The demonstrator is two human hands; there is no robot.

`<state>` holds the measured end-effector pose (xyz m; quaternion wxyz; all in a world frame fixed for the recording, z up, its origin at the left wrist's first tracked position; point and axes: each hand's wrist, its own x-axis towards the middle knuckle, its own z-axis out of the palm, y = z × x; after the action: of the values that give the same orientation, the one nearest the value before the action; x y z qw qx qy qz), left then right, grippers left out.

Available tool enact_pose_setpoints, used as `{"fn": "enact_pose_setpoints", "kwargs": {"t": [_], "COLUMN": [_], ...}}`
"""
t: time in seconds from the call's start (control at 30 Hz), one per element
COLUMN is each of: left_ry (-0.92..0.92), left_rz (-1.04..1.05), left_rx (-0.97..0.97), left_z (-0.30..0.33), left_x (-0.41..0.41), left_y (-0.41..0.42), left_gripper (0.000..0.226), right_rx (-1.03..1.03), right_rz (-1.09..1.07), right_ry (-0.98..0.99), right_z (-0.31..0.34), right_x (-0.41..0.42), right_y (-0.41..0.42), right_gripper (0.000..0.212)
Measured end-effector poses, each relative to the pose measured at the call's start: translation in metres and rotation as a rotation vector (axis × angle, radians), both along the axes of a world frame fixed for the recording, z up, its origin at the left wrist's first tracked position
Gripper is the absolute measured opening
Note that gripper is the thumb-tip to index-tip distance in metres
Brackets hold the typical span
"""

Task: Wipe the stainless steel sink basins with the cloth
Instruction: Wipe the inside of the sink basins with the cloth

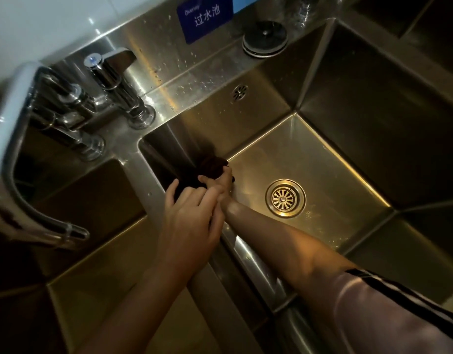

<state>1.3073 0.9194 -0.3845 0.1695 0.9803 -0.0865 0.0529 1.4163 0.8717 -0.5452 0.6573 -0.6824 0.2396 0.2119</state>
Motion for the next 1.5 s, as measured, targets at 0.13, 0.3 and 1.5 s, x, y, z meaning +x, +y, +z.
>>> {"fn": "enact_pose_setpoints", "kwargs": {"t": [0.13,0.3,1.5], "left_ry": [0.024,0.001,0.008], "left_rz": [0.006,0.016,-0.01], "left_rx": [-0.013,-0.044,-0.025], "left_z": [0.003,0.005,0.006], "left_x": [0.001,0.0,0.0], "left_y": [0.0,-0.001,0.001], "left_gripper": [0.028,0.026,0.02], "right_rx": [0.06,0.176,-0.279], "right_rz": [-0.042,-0.046,-0.128], "right_ry": [-0.04,-0.18,0.035], "right_z": [0.031,0.069,-0.044], "right_x": [-0.003,0.003,0.012], "right_y": [0.007,0.011,-0.029], "right_gripper": [0.076,0.071,0.07]}}
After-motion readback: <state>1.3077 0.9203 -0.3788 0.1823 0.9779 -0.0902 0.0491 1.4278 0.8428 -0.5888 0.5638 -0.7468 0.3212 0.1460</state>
